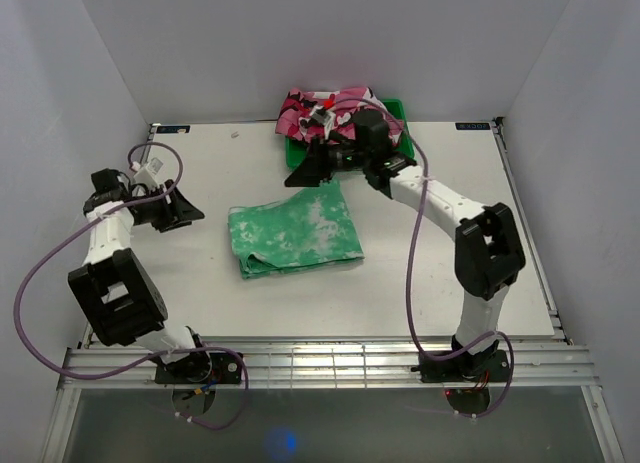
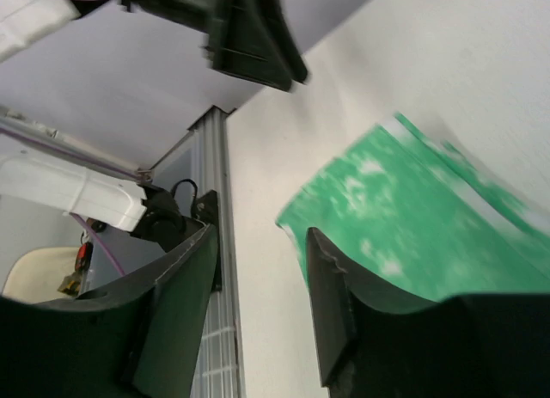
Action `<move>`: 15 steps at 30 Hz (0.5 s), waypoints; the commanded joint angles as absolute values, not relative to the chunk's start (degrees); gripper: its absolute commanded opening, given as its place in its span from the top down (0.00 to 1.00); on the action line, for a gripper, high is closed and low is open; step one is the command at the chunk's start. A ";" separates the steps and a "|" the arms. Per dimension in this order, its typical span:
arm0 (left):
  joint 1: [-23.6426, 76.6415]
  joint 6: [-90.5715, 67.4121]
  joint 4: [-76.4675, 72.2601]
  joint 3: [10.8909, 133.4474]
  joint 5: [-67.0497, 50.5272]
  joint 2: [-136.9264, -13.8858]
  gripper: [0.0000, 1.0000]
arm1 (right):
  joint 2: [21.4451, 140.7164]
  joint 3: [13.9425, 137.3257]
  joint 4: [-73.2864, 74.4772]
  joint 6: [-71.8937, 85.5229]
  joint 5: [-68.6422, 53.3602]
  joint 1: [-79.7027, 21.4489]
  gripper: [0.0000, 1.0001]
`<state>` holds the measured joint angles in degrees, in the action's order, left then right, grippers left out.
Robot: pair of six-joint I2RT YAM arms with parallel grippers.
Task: Fold and stack the trousers
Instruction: Fold the trousers
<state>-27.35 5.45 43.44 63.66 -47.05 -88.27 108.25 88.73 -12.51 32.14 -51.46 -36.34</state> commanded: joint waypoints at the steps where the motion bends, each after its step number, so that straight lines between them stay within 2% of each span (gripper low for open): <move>1: -20.67 10.55 46.85 66.53 -56.25 -82.01 0.36 | 107.32 82.63 1.82 19.18 -54.85 -30.16 0.50; 4: -13.03 6.35 45.01 65.13 -58.18 -82.79 0.41 | 106.79 78.85 6.58 13.55 -53.97 -27.34 0.54; 5: -9.09 4.94 43.52 64.43 -57.57 -83.31 0.45 | 106.79 78.23 7.11 12.06 -53.62 -26.99 0.54; 8: -5.20 1.85 42.36 61.88 -56.25 -86.04 0.52 | 107.75 76.82 7.03 11.43 -53.26 -26.63 0.57; 13: -5.18 7.35 54.79 63.09 -54.06 -95.60 0.65 | 111.35 73.23 2.92 17.38 -56.51 -26.72 0.58; 15: -6.41 7.55 57.03 64.94 -48.87 -100.53 0.71 | 111.71 68.57 0.89 19.33 -56.08 -26.72 0.58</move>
